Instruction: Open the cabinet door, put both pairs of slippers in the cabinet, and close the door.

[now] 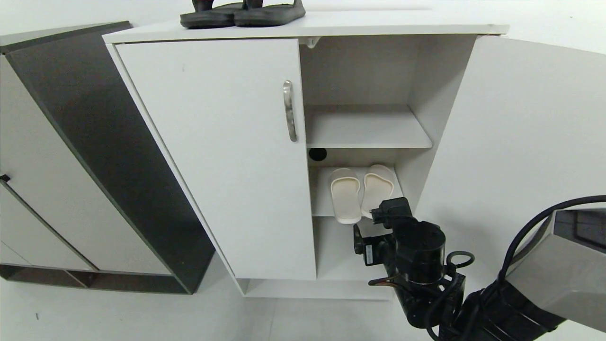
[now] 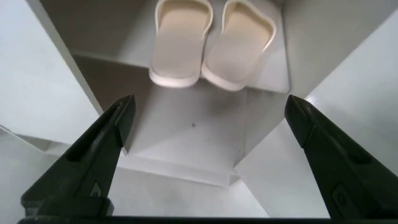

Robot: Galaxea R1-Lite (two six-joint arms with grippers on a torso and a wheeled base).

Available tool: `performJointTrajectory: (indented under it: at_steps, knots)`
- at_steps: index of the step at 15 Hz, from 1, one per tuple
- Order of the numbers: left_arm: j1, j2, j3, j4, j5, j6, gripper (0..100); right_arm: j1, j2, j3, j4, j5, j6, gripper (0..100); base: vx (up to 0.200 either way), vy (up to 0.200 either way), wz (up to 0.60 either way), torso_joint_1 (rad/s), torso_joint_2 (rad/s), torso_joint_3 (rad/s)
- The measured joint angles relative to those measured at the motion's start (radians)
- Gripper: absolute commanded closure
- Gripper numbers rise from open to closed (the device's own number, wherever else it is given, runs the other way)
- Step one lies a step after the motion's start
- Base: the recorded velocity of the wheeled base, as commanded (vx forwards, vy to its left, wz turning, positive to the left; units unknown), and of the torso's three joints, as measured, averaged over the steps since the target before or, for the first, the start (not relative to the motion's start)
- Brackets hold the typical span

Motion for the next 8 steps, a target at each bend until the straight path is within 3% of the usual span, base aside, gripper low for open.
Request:
performJointTrajectory:
  at_steps: [4, 8]
  knots:
    - [0.0, 0.0, 0.0, 0.0, 0.0, 0.002, 100, 0.0, -0.003, 0.002, 0.002, 0.026, 0.001, 0, 0.0, 0.0, 0.0, 0.004, 0.0, 0.182]
    - [0.0, 0.0, 0.0, 0.0, 0.001, 0.002, 100, 0.001, -0.058, 0.06, 0.01, 0.13, 0.003, 0, 0.0, 0.0, 0.0, 0.0, 0.0, 0.0]
